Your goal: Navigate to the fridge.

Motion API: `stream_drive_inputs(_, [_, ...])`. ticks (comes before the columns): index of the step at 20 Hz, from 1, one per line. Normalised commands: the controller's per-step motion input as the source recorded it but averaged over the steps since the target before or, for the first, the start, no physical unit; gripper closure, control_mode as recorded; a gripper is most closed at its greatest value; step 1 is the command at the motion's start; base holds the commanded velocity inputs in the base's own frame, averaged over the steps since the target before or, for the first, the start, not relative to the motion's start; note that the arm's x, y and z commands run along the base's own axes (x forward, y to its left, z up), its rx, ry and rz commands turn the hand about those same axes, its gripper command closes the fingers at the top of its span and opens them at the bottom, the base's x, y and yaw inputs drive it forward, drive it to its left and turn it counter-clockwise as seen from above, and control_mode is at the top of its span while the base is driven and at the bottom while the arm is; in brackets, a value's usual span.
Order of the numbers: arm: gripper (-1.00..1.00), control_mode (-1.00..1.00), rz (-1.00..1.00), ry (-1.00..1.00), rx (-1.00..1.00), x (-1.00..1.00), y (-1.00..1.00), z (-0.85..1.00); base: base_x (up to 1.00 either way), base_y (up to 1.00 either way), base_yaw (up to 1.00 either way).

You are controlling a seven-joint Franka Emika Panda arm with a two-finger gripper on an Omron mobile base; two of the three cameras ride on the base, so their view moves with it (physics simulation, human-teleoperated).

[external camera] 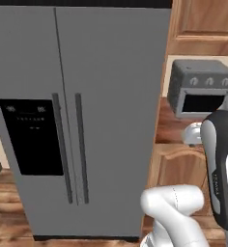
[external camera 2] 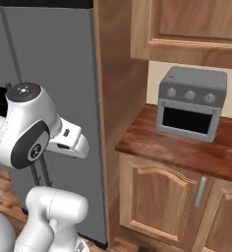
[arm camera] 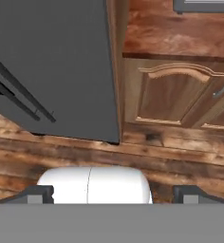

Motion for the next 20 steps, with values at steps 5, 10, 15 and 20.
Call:
stream_drive_inputs(5, [-1.00,1.00,0.00,0.00,0.00,0.00,0.00,0.00,0.77,1.00,-0.30])
stream_drive_inputs(10, [-1.00,1.00,0.00,0.00,0.00,0.00,0.00,0.00,0.75,1.00,-0.23])
stream_drive_inputs(15, [-1.00,1.00,0.00,0.00,0.00,0.00,0.00,0.00,0.53,0.79,-0.13])
stream_drive_inputs(20, [-1.00,1.00,0.00,0.00,0.00,0.00,0.00,0.00,0.81,0.14,-0.10])
